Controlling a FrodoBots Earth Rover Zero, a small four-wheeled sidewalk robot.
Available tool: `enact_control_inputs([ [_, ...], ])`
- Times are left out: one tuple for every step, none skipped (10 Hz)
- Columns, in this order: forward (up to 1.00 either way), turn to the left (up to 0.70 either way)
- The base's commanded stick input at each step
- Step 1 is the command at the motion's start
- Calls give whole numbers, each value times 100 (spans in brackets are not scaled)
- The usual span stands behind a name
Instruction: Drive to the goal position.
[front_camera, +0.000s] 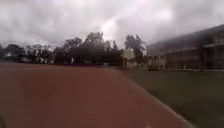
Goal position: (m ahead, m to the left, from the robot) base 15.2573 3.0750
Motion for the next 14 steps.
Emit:
enact_control_inputs([
  [70,-10],
  [70,-15],
  [70,-15],
  [70,-7],
  [70,0],
  [70,0],
  [70,0],
  [70,0],
  [70,0],
  [70,0],
  [70,0],
  [70,0],
  [70,0],
  [70,0],
])
